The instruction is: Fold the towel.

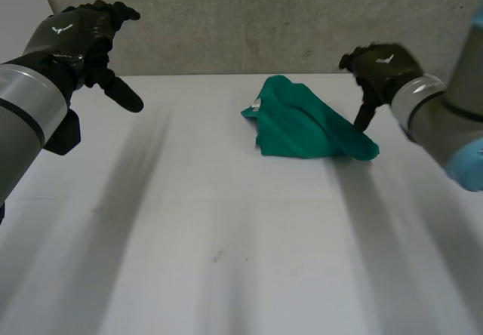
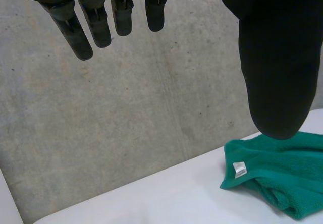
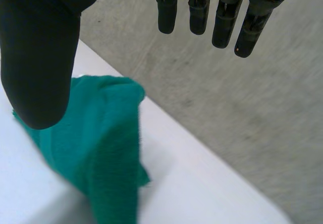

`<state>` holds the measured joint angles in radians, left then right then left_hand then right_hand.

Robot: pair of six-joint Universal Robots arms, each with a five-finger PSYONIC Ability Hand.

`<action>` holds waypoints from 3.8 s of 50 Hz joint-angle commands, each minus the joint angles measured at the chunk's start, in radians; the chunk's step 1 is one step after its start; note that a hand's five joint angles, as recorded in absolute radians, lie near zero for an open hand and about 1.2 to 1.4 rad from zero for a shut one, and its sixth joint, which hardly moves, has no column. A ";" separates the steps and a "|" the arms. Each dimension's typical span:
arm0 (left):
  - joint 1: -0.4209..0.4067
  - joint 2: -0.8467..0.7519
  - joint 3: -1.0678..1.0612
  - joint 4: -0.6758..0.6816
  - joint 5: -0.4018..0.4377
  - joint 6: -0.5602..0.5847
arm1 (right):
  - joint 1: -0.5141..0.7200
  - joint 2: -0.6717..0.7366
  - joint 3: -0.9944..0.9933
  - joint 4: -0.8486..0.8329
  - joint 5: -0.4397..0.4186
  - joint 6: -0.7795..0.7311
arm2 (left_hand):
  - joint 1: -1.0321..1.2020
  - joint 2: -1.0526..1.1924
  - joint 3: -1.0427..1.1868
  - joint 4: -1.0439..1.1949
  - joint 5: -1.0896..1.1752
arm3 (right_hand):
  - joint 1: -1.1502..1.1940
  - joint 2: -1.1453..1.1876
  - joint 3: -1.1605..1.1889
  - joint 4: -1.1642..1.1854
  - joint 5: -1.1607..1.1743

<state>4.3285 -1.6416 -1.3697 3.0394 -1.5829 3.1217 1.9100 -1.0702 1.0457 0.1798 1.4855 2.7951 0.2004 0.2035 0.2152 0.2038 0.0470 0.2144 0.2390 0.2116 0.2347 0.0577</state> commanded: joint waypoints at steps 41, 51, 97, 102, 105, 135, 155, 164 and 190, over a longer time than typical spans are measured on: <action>0.014 0.031 0.012 0.024 -0.002 0.003 | 0.338 0.087 -0.034 0.109 -0.330 0.028 | -0.026 -0.029 -0.041 -0.029 -0.047 | 1.182 1.157 1.185 1.162 1.164; 0.011 0.040 -0.074 0.022 0.001 0.000 | 0.426 0.085 0.030 0.145 -0.176 -0.146 | -0.026 -0.029 -0.041 -0.029 -0.047 | 0.000 -0.025 0.003 -0.020 -0.018; -0.242 -0.679 0.340 0.006 0.047 0.296 | 0.081 0.185 0.194 -0.118 -0.057 -0.037 | 0.063 0.060 0.048 0.060 0.042 | 0.132 0.107 0.135 0.112 0.114; -0.239 -0.751 0.396 -0.011 0.122 0.327 | 0.086 0.280 0.139 -0.120 -0.056 -0.062 | 0.136 0.133 0.121 0.133 0.115 | 0.164 0.139 0.167 0.144 0.146; -0.237 -0.785 0.414 -0.022 0.164 0.339 | 0.086 0.314 0.106 -0.121 -0.054 -0.063 | 0.265 0.262 0.250 0.262 0.244 | 0.261 0.236 0.264 0.241 0.243; -0.159 -0.577 0.572 0.400 -0.025 0.373 | 0.064 0.173 -0.243 -0.324 0.033 -0.049 | 1.196 1.193 1.181 1.192 1.175 | 1.182 1.157 1.185 1.162 1.164; -0.056 -0.297 -0.098 0.523 0.052 0.213 | -0.003 -0.063 0.124 -0.313 -0.040 -0.049 | 1.196 1.193 1.181 1.192 1.175 | 1.182 1.157 1.185 1.162 1.164; -0.040 -0.296 -0.342 0.426 0.049 0.225 | -0.061 -0.066 0.381 -0.247 -0.050 -0.103 | 0.751 0.748 0.736 0.748 0.730 | 1.182 1.157 1.185 1.162 1.164; -0.107 -0.040 -0.404 0.119 0.040 0.175 | -0.106 -0.318 0.565 -0.203 -0.037 -0.218 | 0.116 0.113 0.101 0.112 0.095 | 0.000 -0.025 0.003 -0.020 -0.018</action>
<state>4.2843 -1.6737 -1.7654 3.2218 -1.5292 3.3267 1.7969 -1.2804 1.5247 -0.0037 1.4587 2.5779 0.2713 0.2558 0.2585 0.2526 0.0829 0.2160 0.2381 0.2273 0.2456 0.0630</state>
